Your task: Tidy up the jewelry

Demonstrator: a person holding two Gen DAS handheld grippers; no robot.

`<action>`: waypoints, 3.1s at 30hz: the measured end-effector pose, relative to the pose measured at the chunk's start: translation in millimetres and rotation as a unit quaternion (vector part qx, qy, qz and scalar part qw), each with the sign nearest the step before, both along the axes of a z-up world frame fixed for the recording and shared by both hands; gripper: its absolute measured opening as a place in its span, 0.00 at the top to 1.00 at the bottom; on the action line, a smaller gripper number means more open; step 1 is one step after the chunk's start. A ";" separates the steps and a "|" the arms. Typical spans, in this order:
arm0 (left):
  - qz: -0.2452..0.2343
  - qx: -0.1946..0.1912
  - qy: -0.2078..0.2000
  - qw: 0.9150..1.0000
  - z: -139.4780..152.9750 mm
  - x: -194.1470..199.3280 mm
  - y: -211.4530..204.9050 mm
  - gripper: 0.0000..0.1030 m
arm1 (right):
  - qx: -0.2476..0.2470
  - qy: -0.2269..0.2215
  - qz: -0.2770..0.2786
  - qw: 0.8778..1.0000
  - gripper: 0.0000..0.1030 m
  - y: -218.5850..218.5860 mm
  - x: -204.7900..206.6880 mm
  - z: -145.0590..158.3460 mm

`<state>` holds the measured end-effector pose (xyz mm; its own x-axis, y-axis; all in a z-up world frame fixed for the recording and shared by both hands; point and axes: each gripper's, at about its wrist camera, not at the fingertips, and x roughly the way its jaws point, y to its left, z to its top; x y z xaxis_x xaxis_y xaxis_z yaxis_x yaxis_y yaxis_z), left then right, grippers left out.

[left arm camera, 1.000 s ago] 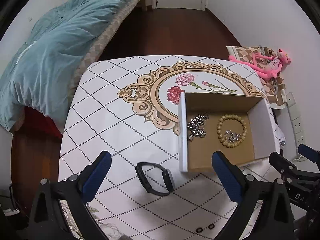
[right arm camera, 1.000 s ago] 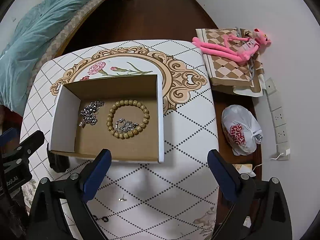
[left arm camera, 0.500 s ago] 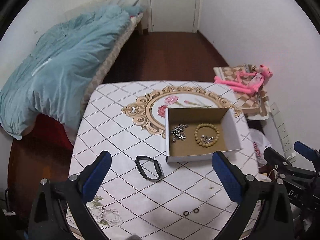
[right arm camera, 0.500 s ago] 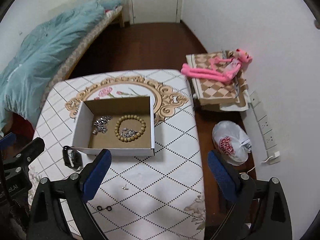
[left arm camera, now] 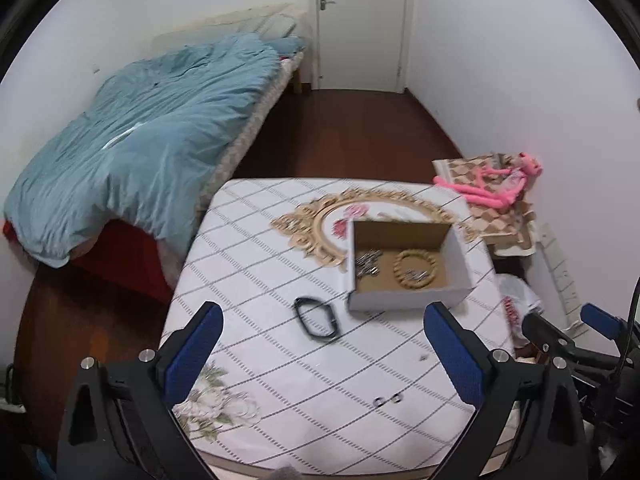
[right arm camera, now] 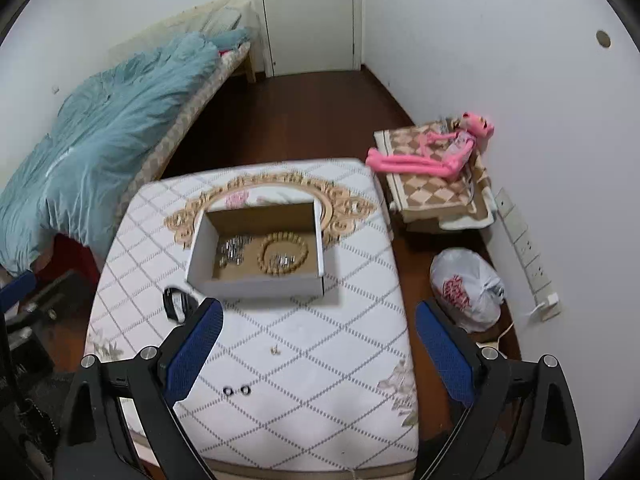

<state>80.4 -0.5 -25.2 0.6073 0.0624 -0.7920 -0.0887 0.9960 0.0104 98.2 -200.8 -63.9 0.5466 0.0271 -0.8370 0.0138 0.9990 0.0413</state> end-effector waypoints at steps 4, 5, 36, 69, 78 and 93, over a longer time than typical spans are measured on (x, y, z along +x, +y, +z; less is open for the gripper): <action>0.019 0.013 0.037 0.999 -42.5 -13.3 13.2 0.01 | 0.029 0.030 0.007 0.999 0.05 3.9 -12.1 -41.1; 0.023 0.018 0.047 0.998 -54.5 -16.3 15.4 0.01 | 0.036 0.035 0.012 0.999 0.07 6.4 -15.0 -54.5; -0.004 0.027 0.146 0.989 -170.8 -29.1 2.2 0.01 | 0.034 0.037 0.064 0.997 0.88 35.2 -34.9 -171.4; -0.126 -0.040 0.073 0.988 -134.2 -8.3 -66.9 0.98 | 0.082 -0.023 -0.016 0.996 0.88 -33.5 -32.1 -121.6; -0.129 -0.106 0.026 0.986 -50.5 72.0 -36.7 0.98 | 0.123 -0.056 0.009 0.991 0.88 -33.1 36.8 -65.5; -0.085 -0.082 0.091 0.989 -108.2 22.3 -22.1 0.36 | 0.119 -0.021 0.035 0.992 0.88 -13.3 26.8 -97.4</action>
